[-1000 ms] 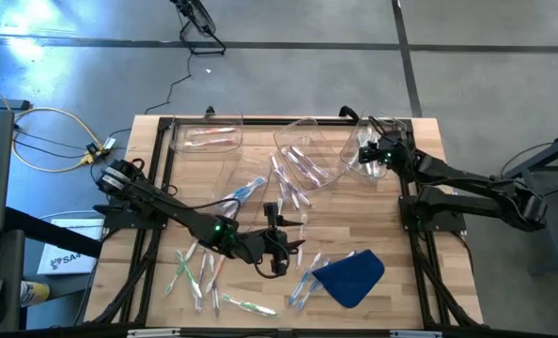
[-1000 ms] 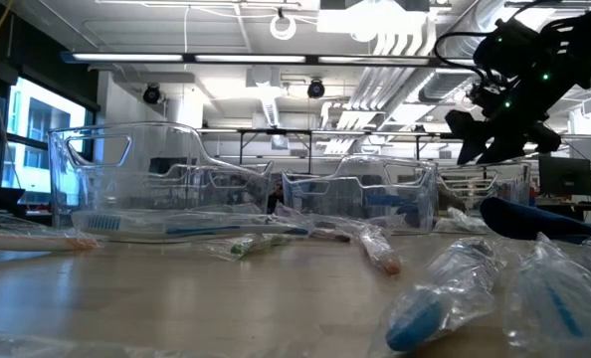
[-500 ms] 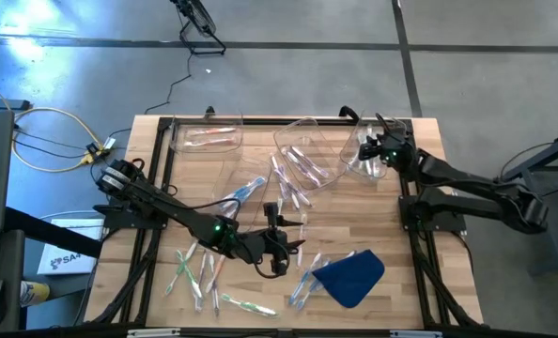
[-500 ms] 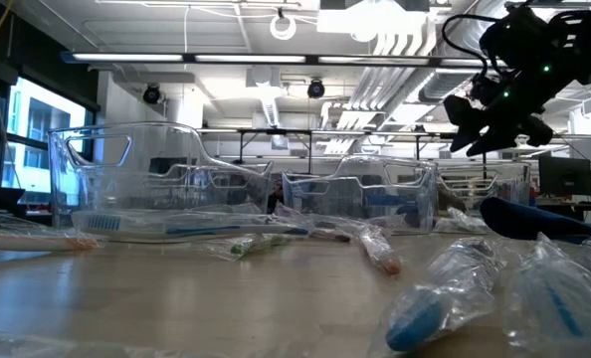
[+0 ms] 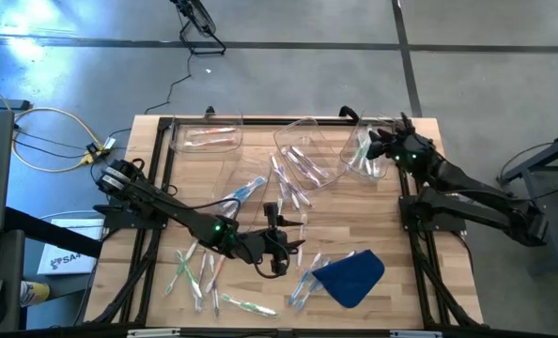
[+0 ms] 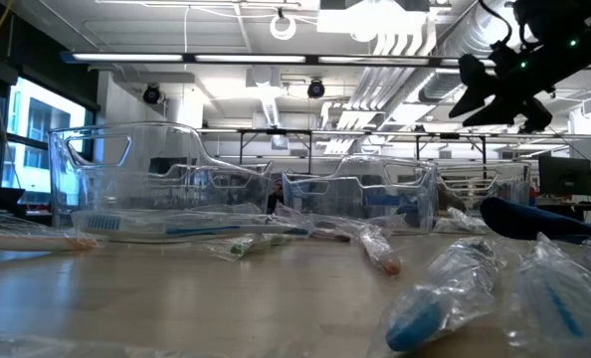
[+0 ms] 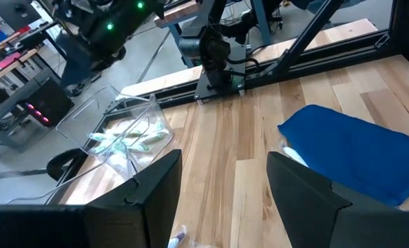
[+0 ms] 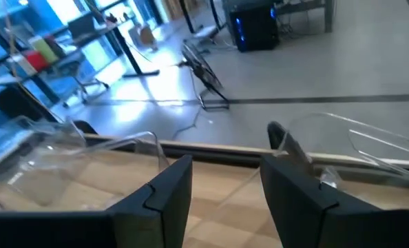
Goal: Pick & Place Toothbrushes
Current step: Put the orange toothbrush into the top left transparent bin
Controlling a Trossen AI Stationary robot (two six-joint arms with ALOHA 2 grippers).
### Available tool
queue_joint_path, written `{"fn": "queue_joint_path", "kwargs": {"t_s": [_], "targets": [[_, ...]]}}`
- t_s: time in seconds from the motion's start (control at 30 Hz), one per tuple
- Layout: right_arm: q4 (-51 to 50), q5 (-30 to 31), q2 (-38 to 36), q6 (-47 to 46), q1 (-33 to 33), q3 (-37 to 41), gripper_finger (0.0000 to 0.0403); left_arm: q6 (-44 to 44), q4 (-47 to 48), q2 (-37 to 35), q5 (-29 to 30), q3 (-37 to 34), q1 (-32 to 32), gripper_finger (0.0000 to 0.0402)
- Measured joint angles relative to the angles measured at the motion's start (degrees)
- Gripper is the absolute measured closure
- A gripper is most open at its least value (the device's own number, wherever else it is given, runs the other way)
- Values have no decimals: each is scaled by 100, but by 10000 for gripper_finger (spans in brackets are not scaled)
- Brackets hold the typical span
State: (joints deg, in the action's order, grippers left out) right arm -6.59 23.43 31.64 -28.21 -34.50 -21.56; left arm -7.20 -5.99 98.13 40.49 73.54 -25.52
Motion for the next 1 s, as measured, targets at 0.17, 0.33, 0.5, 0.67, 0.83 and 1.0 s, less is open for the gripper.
{"fn": "queue_joint_path", "kwargs": {"t_s": [0.17, 0.33, 0.5, 0.67, 0.83, 1.0], "targets": [[-3, -548, -369, 0, 0, 0, 237, 0, 1, 0, 0, 0, 0, 193], [-3, -1817, -701, -50, 2, 0, 237, -1, 4, 0, 1, 0, 0, 193], [-2, -3148, -896, -74, 7, 0, 253, -2, 6, 0, 98, 0, 0, 193], [69, -4014, -985, -155, 261, 0, 304, -2, 8, 0, 160, 0, 0, 193], [450, -4168, -988, 20, 860, 0, 367, -2, 8, 0, 160, 0, 0, 193], [778, -3948, -958, 273, 1593, 0, 397, -2, 8, 0, 160, 0, 0, 193]]}}
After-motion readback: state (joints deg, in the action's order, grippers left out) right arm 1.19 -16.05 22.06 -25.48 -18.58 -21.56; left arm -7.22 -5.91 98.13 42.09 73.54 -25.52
